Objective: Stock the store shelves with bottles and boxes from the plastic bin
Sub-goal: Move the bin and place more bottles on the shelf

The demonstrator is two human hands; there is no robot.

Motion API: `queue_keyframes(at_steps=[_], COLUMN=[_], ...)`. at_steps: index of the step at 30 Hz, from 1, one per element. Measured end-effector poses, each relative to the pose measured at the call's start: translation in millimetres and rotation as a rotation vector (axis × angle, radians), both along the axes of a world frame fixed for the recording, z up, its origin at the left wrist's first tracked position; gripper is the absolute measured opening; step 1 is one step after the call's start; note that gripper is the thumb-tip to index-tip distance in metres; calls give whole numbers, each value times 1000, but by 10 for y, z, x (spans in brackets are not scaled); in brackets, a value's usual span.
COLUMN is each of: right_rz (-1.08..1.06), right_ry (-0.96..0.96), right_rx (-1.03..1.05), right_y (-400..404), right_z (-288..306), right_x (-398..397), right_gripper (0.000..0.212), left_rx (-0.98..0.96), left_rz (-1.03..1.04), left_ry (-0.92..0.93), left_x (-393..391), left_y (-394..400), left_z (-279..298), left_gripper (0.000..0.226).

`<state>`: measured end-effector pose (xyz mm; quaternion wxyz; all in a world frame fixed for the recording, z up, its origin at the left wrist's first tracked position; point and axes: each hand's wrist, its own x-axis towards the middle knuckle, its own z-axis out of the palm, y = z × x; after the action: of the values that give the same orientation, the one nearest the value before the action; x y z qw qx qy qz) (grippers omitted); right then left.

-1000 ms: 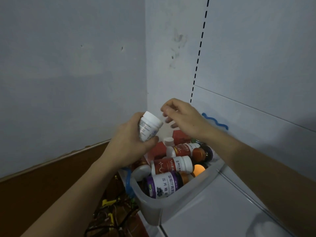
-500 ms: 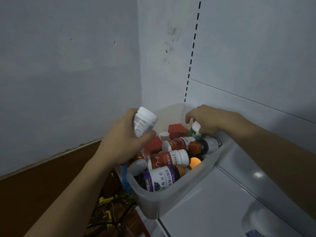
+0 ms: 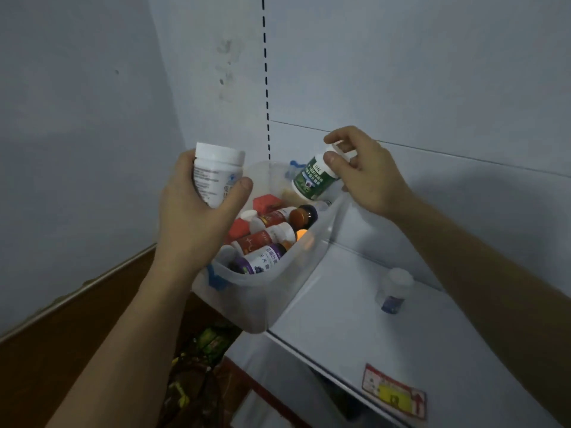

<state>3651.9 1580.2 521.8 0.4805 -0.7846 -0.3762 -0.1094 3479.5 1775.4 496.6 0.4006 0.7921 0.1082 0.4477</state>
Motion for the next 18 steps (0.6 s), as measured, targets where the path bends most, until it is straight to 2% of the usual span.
queue_keyframes(at_steps=[4,8,13,15,18], right_rz=[-104,-190,-356,-438,-628], right_ry=[127,259,289,317,328], right_rx=[242,334,349,371,427], right_y=[-513,-1151,-2158,-2617,-3285], right_z=[-228,-545,-832,-958,-1107], right_x=[-602,-1215,-1878,-2184,-2604], right_gripper=[21,26,27,28,28], left_rx=[-247,-442,-610,-741,-980], left_rz=[-255,-569,-865,-1024,-1258], left_ry=[-95,-146,-81,-39,78], left_x=[-322,-465,-541,-586,-658], left_y=[-504,-1172,-2093,-2458,-3018], left_z=[38,-97,-431,-536,-586], left_gripper=[38,59,59,58,71])
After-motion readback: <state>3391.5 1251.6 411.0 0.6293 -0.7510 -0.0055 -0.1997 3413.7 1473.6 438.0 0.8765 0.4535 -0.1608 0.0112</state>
